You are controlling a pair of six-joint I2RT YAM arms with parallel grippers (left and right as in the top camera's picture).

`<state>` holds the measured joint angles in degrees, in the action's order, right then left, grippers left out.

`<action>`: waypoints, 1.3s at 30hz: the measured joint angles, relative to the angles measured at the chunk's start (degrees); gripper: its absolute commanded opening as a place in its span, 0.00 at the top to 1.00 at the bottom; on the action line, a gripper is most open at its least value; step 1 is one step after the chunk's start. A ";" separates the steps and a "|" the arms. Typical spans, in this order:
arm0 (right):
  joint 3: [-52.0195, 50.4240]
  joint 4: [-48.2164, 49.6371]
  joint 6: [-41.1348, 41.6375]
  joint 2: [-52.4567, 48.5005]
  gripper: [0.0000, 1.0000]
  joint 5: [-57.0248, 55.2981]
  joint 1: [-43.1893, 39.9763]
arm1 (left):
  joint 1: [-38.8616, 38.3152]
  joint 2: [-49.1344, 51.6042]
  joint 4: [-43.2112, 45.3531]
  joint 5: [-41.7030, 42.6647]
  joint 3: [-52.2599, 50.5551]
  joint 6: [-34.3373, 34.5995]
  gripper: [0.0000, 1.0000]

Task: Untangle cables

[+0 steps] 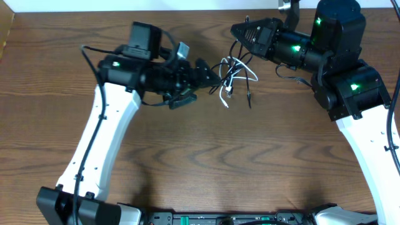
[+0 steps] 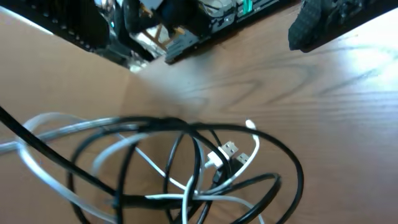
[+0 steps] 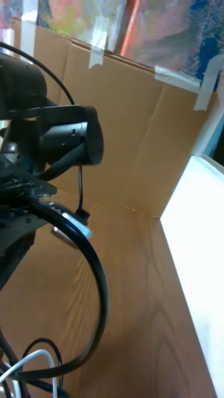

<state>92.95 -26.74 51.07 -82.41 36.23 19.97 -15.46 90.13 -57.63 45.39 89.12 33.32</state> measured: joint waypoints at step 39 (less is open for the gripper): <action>0.00 9.66 11.96 -0.02 0.99 22.38 -12.17 | -2.78 7.69 -1.57 -27.82 -0.02 0.28 0.52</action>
<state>92.95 -17.08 63.02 -82.43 58.61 7.79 -18.24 97.82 -59.20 17.56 89.10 33.61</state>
